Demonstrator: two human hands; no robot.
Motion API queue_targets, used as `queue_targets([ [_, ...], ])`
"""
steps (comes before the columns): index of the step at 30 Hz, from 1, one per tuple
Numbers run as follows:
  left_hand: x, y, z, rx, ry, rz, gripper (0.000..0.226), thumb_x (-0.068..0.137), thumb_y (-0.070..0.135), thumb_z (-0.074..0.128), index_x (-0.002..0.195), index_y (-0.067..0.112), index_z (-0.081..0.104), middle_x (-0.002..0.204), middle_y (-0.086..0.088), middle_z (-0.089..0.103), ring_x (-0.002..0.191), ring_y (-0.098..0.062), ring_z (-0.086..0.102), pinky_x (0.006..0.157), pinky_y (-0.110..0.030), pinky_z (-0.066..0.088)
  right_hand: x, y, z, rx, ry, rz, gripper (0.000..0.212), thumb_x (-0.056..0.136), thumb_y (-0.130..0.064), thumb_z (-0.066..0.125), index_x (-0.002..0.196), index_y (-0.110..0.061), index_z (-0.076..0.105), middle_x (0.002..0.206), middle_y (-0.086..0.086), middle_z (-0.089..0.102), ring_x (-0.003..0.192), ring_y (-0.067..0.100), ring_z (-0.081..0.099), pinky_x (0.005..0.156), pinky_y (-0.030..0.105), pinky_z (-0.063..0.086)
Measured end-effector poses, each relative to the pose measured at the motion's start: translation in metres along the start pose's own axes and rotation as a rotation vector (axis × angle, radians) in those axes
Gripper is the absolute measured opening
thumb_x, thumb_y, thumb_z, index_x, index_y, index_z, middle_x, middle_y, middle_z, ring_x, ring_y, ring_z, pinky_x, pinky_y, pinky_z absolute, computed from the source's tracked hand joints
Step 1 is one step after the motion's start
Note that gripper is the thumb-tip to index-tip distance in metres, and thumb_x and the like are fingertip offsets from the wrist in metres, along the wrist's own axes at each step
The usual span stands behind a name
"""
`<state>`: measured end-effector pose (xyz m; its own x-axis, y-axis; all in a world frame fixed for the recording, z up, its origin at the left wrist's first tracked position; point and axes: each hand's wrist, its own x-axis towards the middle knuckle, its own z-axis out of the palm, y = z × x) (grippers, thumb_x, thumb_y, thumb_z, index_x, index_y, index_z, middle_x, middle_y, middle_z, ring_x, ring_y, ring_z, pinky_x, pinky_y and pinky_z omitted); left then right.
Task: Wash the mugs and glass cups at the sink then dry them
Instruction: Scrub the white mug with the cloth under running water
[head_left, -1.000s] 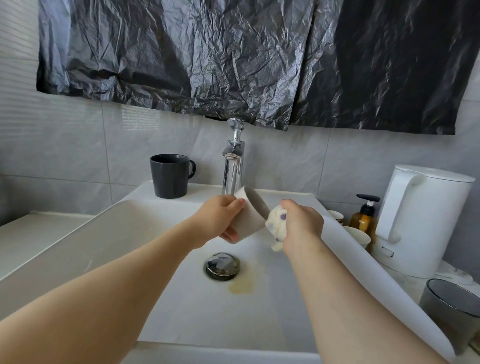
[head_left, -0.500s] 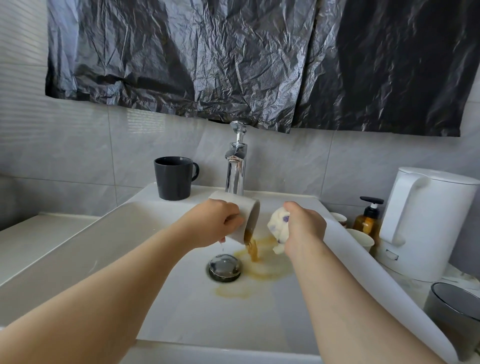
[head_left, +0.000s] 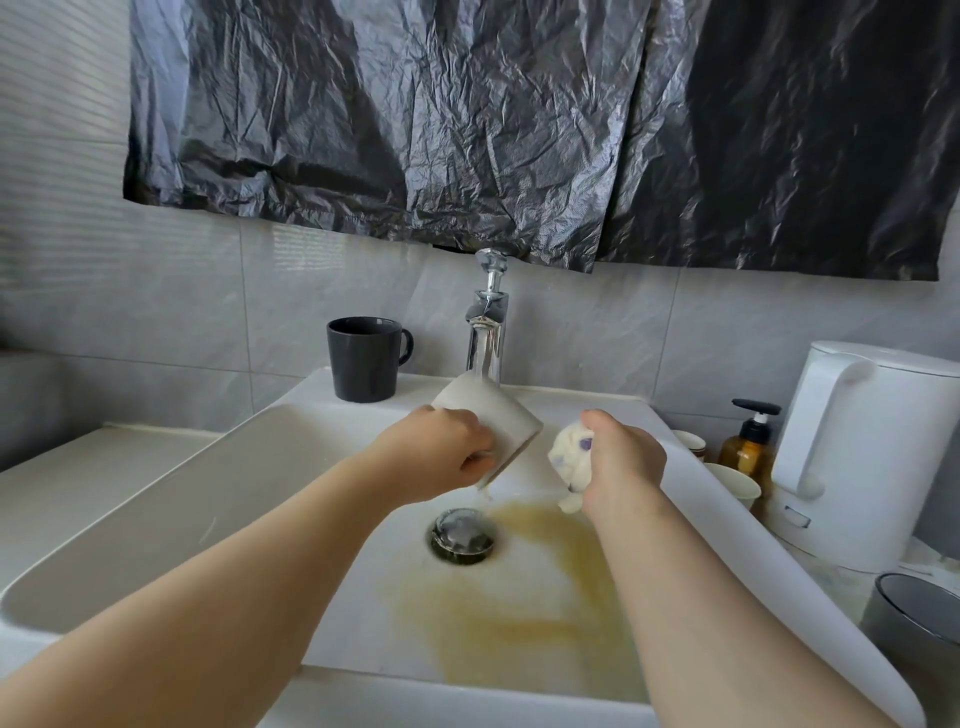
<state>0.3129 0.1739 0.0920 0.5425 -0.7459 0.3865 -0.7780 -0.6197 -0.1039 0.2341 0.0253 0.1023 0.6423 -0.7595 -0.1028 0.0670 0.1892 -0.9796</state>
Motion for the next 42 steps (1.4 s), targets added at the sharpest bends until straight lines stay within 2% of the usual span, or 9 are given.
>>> queue_targets([
  [8, 0.003, -0.004, 0.007, -0.664, 0.104, -0.410, 0.030, 0.099, 0.028, 0.042, 0.071, 0.017, 0.048, 0.068, -0.004, 0.064, 0.065, -0.022, 0.063, 0.058, -0.029, 0.042, 0.004, 0.002, 0.001, 0.017, -0.034, 0.031, 0.028, 0.086, -0.014, 0.058, 0.060, -0.009, 0.048, 0.061, 0.003, 0.048, 0.054, 0.020, 0.042, 0.049, 0.024, 0.032],
  [13, 0.003, -0.001, -0.003, -1.539, 0.156, -0.844, 0.034, 0.100, 0.028, 0.045, 0.071, 0.012, 0.045, 0.068, -0.001, 0.042, 0.046, -0.021, 0.065, 0.058, -0.028, 0.052, 0.007, 0.006, 0.009, 0.077, -0.124, 0.162, 0.017, 0.084, -0.017, 0.059, 0.071, -0.009, 0.050, 0.073, 0.008, 0.052, 0.070, 0.027, 0.049, 0.055, 0.027, 0.038],
  [18, 0.006, 0.003, -0.011, -1.871, 0.180, -0.934, 0.043, 0.103, 0.027, 0.038, 0.062, 0.014, 0.040, 0.037, 0.007, 0.037, 0.047, -0.021, 0.068, 0.063, -0.029, 0.044, 0.006, 0.012, 0.016, -0.072, -0.108, 0.068, 0.021, 0.083, -0.012, 0.057, 0.065, -0.007, 0.048, 0.067, 0.009, 0.050, 0.064, 0.025, 0.046, 0.058, 0.028, 0.038],
  [27, 0.011, -0.007, -0.007, -1.937, 0.185, -1.023, 0.047, 0.101, 0.026, 0.040, 0.056, 0.014, 0.040, 0.038, 0.006, 0.032, 0.028, -0.011, 0.046, 0.058, -0.025, 0.043, 0.020, 0.008, 0.058, -0.107, -0.127, -0.432, 0.022, 0.085, -0.016, 0.059, 0.067, -0.026, 0.061, 0.061, -0.012, 0.057, 0.065, 0.016, 0.054, 0.071, 0.031, 0.047],
  [32, 0.010, -0.019, -0.007, -1.893, 0.178, -1.020, 0.042, 0.100, 0.025, 0.040, 0.059, 0.016, 0.041, 0.041, 0.008, 0.035, 0.025, -0.006, 0.030, 0.040, -0.014, 0.040, 0.027, 0.017, 0.062, -0.299, -0.525, -0.479, 0.022, 0.093, -0.013, 0.050, 0.097, -0.033, 0.056, 0.094, -0.002, 0.058, 0.079, 0.016, 0.053, 0.057, 0.019, 0.044],
  [35, 0.010, -0.022, -0.006, -1.685, 0.114, -0.952, 0.042, 0.098, 0.026, 0.042, 0.058, 0.017, 0.040, 0.039, 0.007, 0.034, 0.027, -0.007, 0.029, 0.041, -0.013, 0.037, 0.038, 0.017, 0.057, -0.600, -0.616, -0.614, 0.047, 0.090, -0.005, 0.049, 0.131, -0.030, 0.050, 0.125, -0.003, 0.045, 0.114, 0.012, 0.047, 0.085, 0.014, 0.042],
  [37, 0.010, -0.021, -0.005, -1.574, 0.088, -0.894, 0.042, 0.098, 0.026, 0.042, 0.057, 0.017, 0.037, 0.039, 0.006, 0.032, 0.029, -0.009, 0.027, 0.041, -0.013, 0.033, 0.041, 0.019, 0.056, -0.759, -0.646, -0.681, 0.038, 0.088, -0.008, 0.055, 0.123, -0.024, 0.057, 0.123, 0.000, 0.046, 0.118, 0.014, 0.045, 0.093, 0.020, 0.038],
  [39, 0.011, -0.021, -0.004, -1.507, 0.076, -0.823, 0.043, 0.099, 0.026, 0.042, 0.057, 0.016, 0.036, 0.041, 0.006, 0.032, 0.031, -0.010, 0.027, 0.043, -0.014, 0.031, 0.038, 0.019, 0.053, -0.800, -0.657, -0.638, 0.007, 0.088, -0.018, 0.060, 0.093, -0.024, 0.059, 0.105, 0.003, 0.051, 0.093, 0.015, 0.051, 0.067, 0.014, 0.038],
  [42, 0.010, -0.020, -0.003, -1.354, 0.096, -0.738, 0.039, 0.100, 0.031, 0.044, 0.064, 0.016, 0.042, 0.051, 0.003, 0.038, 0.038, -0.011, 0.035, 0.048, -0.019, 0.038, 0.039, 0.018, 0.049, -0.808, -0.595, -0.683, 0.022, 0.088, -0.024, 0.062, 0.071, -0.024, 0.048, 0.090, 0.002, 0.049, 0.068, 0.006, 0.044, 0.051, 0.007, 0.033],
])
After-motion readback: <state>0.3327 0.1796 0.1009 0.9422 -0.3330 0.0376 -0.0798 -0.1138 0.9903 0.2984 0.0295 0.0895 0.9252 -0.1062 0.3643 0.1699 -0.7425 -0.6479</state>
